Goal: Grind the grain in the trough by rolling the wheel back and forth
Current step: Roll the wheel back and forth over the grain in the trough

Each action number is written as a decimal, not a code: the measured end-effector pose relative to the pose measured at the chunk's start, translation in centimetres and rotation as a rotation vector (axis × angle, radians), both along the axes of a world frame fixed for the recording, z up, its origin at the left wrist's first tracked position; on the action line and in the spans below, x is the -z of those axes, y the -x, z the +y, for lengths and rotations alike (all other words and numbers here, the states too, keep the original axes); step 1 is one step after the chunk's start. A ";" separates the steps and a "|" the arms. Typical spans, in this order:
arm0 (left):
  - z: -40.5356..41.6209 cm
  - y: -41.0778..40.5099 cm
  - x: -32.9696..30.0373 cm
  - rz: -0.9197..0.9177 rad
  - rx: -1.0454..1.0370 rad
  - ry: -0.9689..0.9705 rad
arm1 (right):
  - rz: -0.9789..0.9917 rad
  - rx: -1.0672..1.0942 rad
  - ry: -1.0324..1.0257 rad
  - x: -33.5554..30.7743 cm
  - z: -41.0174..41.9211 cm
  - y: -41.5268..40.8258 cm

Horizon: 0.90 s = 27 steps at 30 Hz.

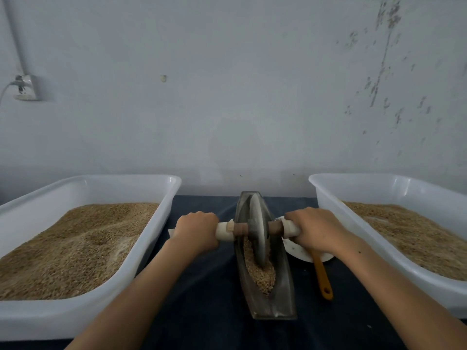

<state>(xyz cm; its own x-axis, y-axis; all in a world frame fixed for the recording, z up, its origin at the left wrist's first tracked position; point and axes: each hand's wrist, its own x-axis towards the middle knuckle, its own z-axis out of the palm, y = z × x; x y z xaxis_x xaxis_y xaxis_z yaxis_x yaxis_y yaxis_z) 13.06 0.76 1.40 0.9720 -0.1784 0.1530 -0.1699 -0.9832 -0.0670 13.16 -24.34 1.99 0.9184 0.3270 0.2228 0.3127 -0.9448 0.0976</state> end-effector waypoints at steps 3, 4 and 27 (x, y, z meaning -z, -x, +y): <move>0.1 0.2 -0.6 0.107 0.007 -0.010 | 0.157 0.005 0.008 -0.8 -0.1 0.2; 0.2 0.2 -0.8 0.129 0.009 -0.008 | 0.179 0.005 0.009 -0.9 -0.1 0.3; -0.1 0.3 -0.9 0.107 0.015 -0.016 | 0.179 0.015 0.025 -1.0 -0.1 0.1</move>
<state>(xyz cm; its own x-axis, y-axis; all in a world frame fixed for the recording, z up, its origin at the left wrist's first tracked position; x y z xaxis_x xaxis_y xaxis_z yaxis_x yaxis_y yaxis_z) 12.72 0.68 2.32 0.9798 -0.1946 0.0452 -0.1916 -0.9794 -0.0635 13.06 -24.47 2.95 0.9475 0.3161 0.0477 0.3129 -0.9476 0.0649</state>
